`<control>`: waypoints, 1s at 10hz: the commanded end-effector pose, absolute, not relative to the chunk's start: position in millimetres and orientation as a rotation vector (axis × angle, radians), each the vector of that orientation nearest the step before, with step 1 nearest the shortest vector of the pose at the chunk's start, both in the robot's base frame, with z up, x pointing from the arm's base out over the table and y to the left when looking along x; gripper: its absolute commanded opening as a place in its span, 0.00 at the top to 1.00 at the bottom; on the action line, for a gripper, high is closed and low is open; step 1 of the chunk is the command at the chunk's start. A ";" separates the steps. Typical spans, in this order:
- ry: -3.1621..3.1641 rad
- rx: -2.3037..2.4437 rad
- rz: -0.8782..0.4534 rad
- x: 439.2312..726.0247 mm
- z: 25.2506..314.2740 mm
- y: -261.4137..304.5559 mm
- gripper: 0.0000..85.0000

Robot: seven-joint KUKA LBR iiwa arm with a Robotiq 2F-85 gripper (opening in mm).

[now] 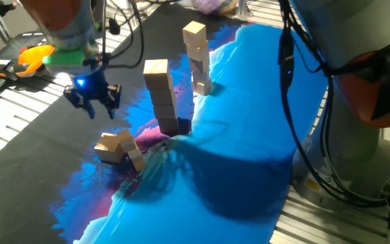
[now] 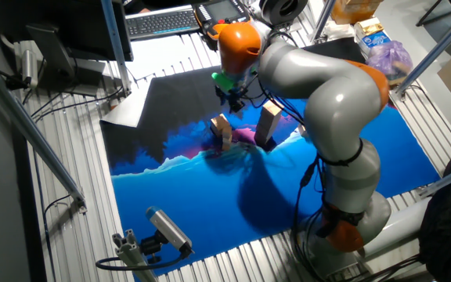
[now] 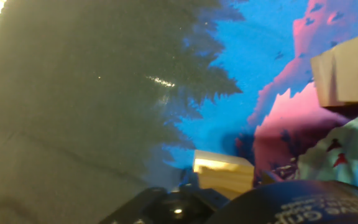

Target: Stack the blocks in a vertical line of five

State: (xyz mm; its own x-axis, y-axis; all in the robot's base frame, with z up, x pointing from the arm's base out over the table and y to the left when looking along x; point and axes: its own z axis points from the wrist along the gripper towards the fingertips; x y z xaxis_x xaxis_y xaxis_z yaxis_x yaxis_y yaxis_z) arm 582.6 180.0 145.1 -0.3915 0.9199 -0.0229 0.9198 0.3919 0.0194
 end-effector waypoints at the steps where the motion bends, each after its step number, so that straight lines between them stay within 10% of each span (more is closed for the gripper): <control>1: 2.586 1.724 0.004 582.3 136.3 181.8 0.00; 10: 2.537 1.726 0.014 588.0 88.2 193.8 0.00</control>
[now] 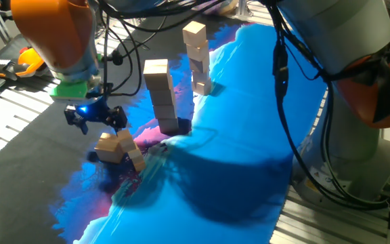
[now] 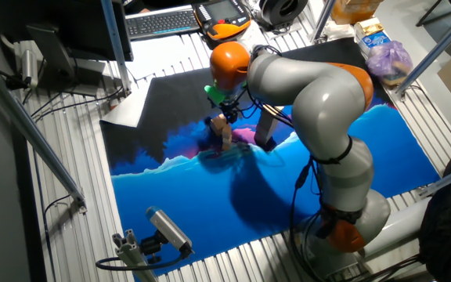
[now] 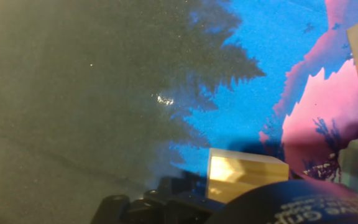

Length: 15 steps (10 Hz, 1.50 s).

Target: Stack the blocks in a vertical line of five

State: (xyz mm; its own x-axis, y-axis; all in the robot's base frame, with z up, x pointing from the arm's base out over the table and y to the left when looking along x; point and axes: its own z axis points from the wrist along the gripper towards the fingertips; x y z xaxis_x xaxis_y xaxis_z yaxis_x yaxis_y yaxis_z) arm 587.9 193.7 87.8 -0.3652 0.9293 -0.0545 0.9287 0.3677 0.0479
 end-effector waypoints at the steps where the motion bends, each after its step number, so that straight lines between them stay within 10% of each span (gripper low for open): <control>1: 2.539 1.728 0.017 588.5 86.0 193.8 0.00; 15: 2.552 1.672 -0.033 580.3 62.1 195.3 0.00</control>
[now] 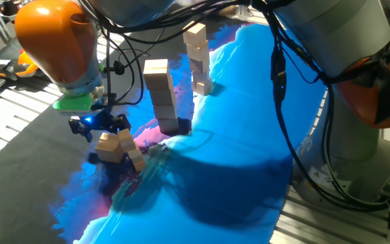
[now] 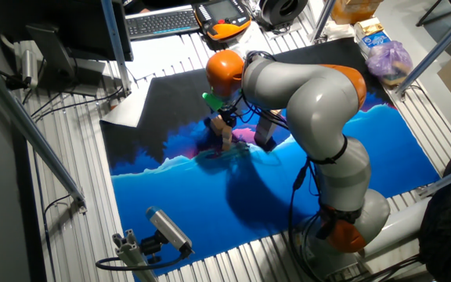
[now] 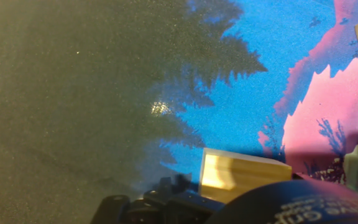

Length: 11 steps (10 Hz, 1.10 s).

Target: Stack the blocks in a vertical line of five

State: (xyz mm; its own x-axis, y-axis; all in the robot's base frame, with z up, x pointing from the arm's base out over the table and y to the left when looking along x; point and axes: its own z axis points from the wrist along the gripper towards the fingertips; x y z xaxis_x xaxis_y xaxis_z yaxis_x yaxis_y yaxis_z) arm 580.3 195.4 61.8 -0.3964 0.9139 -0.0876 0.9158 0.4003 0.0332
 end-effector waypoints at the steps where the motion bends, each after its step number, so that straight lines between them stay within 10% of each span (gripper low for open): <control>1: 2.548 1.669 -0.027 580.4 60.4 195.5 0.00; 3: 2.548 1.655 -0.034 581.0 55.5 195.8 0.00; 10: 2.638 1.573 0.015 581.3 55.0 195.4 0.80; 11: 2.658 1.561 0.043 582.9 57.0 194.8 0.80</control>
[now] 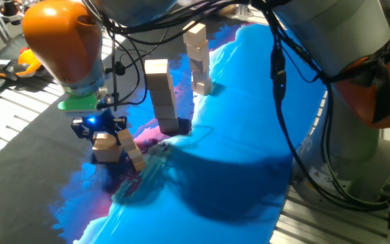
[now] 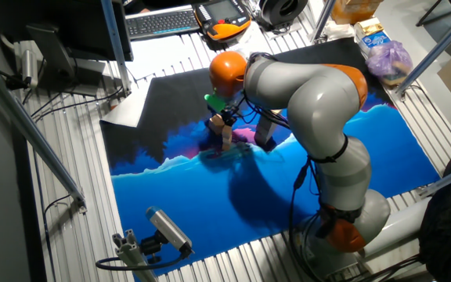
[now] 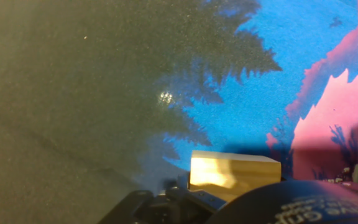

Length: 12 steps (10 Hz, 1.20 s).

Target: Stack the blocks in a vertical line of five

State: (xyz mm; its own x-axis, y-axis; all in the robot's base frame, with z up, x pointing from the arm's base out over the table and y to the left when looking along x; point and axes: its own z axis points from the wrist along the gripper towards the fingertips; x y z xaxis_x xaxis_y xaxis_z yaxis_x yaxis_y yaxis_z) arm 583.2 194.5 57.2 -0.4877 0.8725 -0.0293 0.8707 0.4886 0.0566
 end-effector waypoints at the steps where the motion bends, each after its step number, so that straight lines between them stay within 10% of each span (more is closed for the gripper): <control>1: 2.670 1.556 0.070 585.0 59.5 194.0 0.80; 2: 2.669 1.550 0.084 587.1 61.1 193.2 1.00; 12: 2.658 1.620 0.172 604.7 159.2 164.9 1.00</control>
State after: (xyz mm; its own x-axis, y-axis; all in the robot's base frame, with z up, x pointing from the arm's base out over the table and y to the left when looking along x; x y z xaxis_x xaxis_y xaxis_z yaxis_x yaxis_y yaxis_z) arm 605.1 164.2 147.8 -0.4594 0.8874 0.0384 0.8847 0.4533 0.1089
